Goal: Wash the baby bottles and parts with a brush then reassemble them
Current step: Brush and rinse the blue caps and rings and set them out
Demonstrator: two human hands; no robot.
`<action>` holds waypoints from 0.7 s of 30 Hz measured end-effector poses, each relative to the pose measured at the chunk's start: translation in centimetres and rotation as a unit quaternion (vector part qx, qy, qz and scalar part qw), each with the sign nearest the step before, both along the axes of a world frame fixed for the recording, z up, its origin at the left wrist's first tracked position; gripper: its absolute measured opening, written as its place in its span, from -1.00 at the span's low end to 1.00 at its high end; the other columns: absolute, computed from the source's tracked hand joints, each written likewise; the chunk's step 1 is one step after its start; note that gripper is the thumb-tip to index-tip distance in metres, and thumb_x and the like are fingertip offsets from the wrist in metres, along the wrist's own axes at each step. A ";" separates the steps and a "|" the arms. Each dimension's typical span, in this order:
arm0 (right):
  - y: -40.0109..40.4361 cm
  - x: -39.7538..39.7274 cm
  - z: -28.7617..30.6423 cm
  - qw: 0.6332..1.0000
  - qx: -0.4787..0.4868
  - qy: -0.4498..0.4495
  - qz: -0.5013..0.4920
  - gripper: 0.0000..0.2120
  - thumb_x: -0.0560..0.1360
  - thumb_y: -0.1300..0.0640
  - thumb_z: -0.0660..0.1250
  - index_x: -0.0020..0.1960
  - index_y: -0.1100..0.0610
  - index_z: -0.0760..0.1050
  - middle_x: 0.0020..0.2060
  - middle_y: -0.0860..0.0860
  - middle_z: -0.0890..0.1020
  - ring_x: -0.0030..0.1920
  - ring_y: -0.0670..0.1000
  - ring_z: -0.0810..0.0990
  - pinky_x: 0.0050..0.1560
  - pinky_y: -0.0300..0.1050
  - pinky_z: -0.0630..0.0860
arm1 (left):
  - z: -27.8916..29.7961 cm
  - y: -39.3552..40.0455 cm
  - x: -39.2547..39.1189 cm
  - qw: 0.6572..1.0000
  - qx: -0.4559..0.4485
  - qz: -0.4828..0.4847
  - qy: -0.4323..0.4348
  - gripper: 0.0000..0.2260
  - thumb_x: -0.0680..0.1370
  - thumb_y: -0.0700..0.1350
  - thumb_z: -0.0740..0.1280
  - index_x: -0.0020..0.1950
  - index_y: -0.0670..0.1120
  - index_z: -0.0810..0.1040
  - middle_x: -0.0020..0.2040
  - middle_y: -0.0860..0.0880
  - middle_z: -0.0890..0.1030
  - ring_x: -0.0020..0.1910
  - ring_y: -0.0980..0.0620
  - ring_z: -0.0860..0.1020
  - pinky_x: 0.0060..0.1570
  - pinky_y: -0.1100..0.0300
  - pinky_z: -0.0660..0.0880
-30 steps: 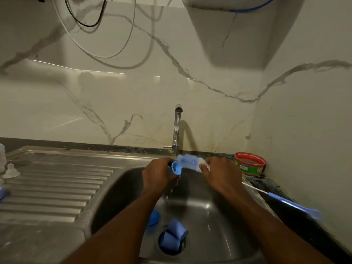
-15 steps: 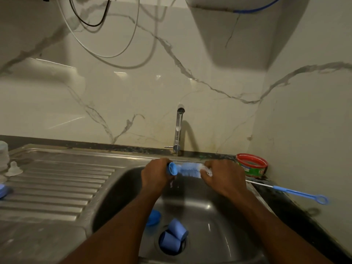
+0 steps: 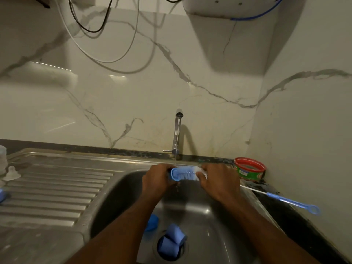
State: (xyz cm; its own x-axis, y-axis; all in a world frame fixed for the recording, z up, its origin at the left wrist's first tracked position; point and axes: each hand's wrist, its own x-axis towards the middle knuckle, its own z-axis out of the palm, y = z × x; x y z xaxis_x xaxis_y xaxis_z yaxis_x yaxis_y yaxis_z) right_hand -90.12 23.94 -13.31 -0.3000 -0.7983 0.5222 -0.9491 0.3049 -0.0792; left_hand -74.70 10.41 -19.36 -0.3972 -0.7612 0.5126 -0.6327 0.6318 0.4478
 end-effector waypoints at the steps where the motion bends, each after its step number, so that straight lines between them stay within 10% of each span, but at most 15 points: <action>1: 0.0 -0.1 -0.2 1.000 0.005 -0.012 -0.019 -0.66 0.57 -0.25 0.25 0.19 -0.10 0.62 -0.04 -0.07 0.69 -0.04 -0.03 0.63 0.04 -0.05 0.57 | 0.0 0.0 -0.1 1.000 -0.001 0.000 -0.001 -0.59 0.47 0.17 0.51 0.27 0.13 0.56 0.15 0.11 0.65 0.11 0.16 0.57 0.14 0.18 0.51; 21: -0.5 -0.7 0.6 0.996 0.053 -0.066 -0.038 -0.64 0.55 -0.23 0.28 0.17 -0.03 0.61 0.02 -0.01 0.68 -0.01 0.03 0.61 -0.02 -0.08 0.53 | -0.1 0.1 -0.4 0.999 -0.018 -0.003 -0.027 -0.58 0.48 0.14 0.51 0.30 0.12 0.55 0.19 0.10 0.64 0.15 0.13 0.58 0.12 0.21 0.49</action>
